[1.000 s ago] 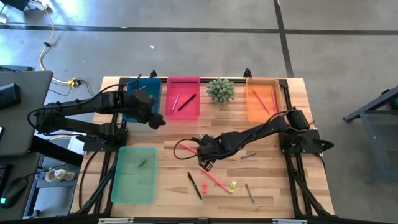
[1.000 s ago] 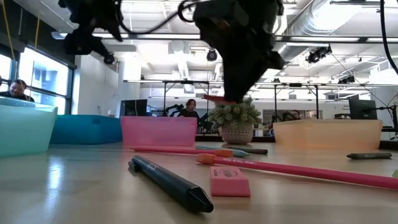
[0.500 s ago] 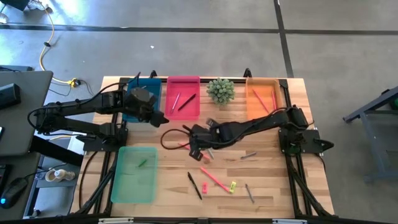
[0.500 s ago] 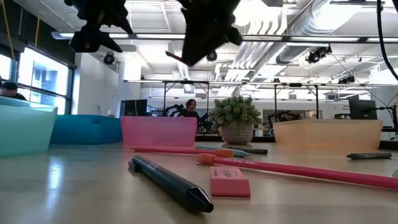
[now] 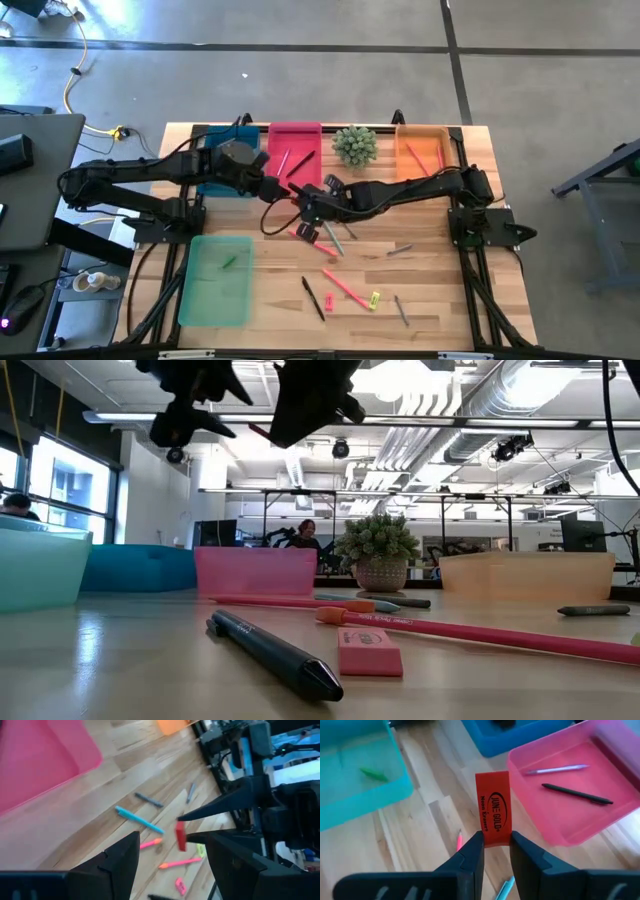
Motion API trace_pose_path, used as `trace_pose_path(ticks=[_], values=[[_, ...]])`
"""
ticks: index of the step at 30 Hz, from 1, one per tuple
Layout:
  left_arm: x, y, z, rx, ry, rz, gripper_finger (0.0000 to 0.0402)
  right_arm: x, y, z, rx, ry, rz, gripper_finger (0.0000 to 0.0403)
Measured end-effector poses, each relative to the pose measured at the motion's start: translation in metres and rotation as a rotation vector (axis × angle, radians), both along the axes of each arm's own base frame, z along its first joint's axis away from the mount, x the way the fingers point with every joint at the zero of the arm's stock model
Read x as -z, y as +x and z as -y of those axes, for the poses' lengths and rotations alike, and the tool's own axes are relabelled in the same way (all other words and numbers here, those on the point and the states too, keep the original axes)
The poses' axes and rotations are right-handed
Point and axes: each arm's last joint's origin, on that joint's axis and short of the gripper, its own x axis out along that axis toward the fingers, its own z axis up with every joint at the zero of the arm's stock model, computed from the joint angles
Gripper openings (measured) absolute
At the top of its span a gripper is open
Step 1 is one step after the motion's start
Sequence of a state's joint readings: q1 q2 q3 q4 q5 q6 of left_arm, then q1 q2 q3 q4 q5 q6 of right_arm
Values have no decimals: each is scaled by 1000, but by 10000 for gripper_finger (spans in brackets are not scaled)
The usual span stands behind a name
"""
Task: Sort crayons/erasers/pens/pencils in bins
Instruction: Put the red eraser into the green bin
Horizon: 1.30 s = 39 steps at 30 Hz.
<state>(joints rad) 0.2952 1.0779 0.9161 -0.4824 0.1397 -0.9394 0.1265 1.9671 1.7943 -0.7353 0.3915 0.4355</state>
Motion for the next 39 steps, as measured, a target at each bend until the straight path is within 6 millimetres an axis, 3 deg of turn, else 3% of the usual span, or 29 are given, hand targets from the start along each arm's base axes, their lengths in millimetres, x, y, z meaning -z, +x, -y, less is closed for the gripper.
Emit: trace_pose_path(ticks=[13,29,39], values=[[21,32,-7,62,-38,-2,199,-2,3,8,13,-18,25,68],[23,34,-7,101,13,-4,66,-2,3,8,30,-11,29,68],[22,34,-8,130,62,-9,9,-2,2,8,30,-23,26,68]])
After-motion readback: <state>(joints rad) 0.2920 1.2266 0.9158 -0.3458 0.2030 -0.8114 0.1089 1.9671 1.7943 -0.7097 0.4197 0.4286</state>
